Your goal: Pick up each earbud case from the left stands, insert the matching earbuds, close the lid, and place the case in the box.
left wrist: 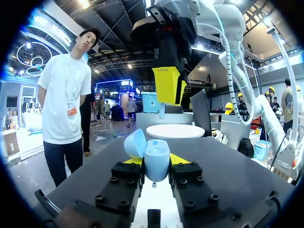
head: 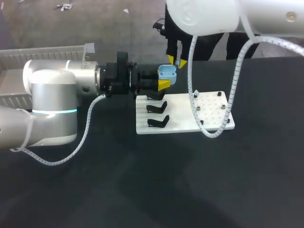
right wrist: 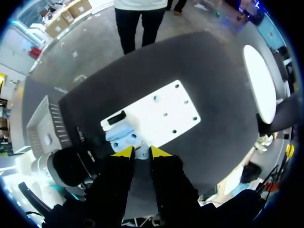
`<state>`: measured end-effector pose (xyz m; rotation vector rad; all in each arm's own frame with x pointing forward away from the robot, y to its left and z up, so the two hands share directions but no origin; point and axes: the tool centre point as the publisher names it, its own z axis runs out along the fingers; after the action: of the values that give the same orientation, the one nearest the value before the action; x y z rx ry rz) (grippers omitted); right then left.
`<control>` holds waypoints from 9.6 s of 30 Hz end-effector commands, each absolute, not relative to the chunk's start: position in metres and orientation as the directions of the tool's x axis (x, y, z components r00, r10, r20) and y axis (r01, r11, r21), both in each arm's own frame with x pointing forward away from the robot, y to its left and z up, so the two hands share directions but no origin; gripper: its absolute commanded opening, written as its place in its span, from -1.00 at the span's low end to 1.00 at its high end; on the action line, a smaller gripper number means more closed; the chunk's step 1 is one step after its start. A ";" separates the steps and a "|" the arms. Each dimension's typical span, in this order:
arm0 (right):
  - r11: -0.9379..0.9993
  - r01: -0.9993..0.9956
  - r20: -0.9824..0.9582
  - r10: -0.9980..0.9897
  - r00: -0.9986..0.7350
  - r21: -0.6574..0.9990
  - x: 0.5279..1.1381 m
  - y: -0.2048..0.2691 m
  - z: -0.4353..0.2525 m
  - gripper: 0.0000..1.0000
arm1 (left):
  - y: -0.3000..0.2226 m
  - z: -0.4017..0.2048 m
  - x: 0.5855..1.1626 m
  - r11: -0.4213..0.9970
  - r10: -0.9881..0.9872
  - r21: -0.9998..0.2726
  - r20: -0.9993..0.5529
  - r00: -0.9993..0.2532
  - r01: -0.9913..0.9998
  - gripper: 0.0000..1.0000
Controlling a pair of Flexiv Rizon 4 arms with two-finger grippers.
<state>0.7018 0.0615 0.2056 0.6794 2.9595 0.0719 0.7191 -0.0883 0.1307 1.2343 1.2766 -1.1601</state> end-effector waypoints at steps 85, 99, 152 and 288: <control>0.904 0.428 -0.084 0.428 -0.900 0.011 0.717 0.077 0.174 -1.00 | -0.088 0.131 0.719 0.030 0.066 -0.005 -0.998 -0.007 1.000 -1.00; 0.907 0.422 -0.074 0.420 -0.904 0.000 0.718 0.078 0.167 -1.00 | -0.088 0.131 0.719 0.030 0.066 -0.005 -0.998 -0.007 1.000 -1.00; 0.920 0.317 -0.333 0.380 -0.863 0.229 0.743 -0.029 0.099 1.00 | -0.088 0.131 0.719 0.030 0.066 -0.005 -0.998 -0.007 1.000 -1.00; 0.923 0.312 -0.150 0.350 -0.925 0.227 0.773 -0.009 0.026 -1.00 | -0.088 0.131 0.719 0.030 0.066 -0.005 -0.998 -0.007 1.000 -1.00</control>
<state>0.7697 -0.0110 0.0271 0.5034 2.8901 0.3023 0.7192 -0.0882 0.1307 1.2346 1.2762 -1.1606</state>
